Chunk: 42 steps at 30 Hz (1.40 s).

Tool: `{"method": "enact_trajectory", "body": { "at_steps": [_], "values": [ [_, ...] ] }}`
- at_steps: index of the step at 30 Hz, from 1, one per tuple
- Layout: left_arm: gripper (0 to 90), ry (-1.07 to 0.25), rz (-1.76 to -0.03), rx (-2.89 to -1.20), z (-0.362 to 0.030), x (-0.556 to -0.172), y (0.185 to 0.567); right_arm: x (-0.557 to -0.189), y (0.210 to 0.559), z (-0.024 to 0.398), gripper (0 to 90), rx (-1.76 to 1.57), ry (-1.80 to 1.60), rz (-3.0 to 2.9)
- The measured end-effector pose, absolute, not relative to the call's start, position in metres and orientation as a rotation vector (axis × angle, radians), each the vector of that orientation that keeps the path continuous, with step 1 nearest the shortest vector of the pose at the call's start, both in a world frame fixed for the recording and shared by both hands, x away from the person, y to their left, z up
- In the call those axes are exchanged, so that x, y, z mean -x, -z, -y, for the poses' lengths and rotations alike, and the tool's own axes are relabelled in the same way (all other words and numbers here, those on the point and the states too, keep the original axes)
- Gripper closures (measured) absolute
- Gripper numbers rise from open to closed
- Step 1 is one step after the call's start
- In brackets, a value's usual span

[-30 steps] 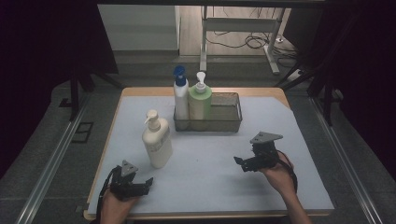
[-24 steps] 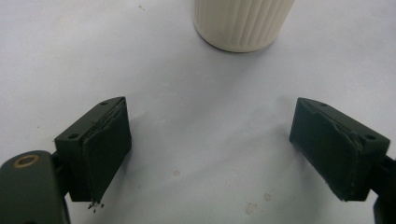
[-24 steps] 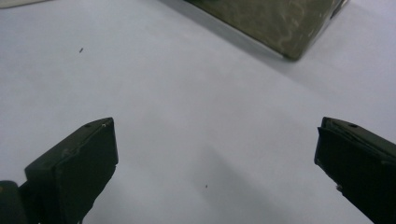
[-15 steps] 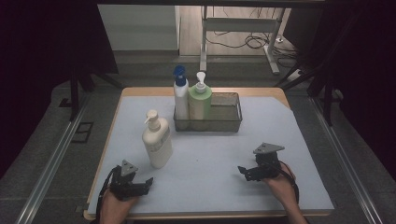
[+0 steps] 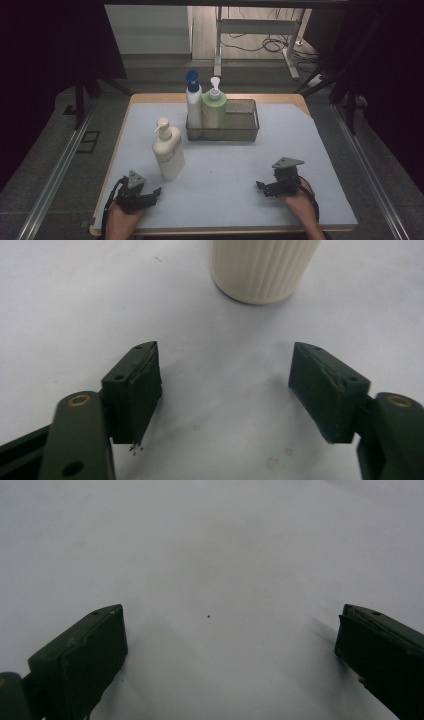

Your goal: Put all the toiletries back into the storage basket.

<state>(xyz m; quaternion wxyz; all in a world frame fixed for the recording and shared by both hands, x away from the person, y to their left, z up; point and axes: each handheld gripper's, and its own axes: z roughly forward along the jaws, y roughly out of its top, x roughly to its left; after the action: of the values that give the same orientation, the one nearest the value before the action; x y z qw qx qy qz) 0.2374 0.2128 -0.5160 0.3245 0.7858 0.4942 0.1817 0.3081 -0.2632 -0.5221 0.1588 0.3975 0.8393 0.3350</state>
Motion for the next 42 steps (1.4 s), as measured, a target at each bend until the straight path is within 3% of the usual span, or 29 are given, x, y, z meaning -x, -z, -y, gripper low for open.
{"method": "enact_trajectory", "body": {
  "at_steps": [22,26,42],
  "values": [
    [75.3,-0.447,-1.321,-2.049,-0.233,-0.271,0.505,-0.308,0.523,0.263,0.0,-1.136,-0.961,-2.396],
    [87.5,-0.441,-1.316,-2.028,-0.235,-0.28,0.503,-0.308,0.523,0.263,0.0,-1.136,-0.96,-2.396],
    [89.5,-0.384,-1.267,-2.048,-0.211,-0.315,0.509,-0.308,0.523,0.263,0.0,-1.136,-0.961,-2.395]
  ]
}}
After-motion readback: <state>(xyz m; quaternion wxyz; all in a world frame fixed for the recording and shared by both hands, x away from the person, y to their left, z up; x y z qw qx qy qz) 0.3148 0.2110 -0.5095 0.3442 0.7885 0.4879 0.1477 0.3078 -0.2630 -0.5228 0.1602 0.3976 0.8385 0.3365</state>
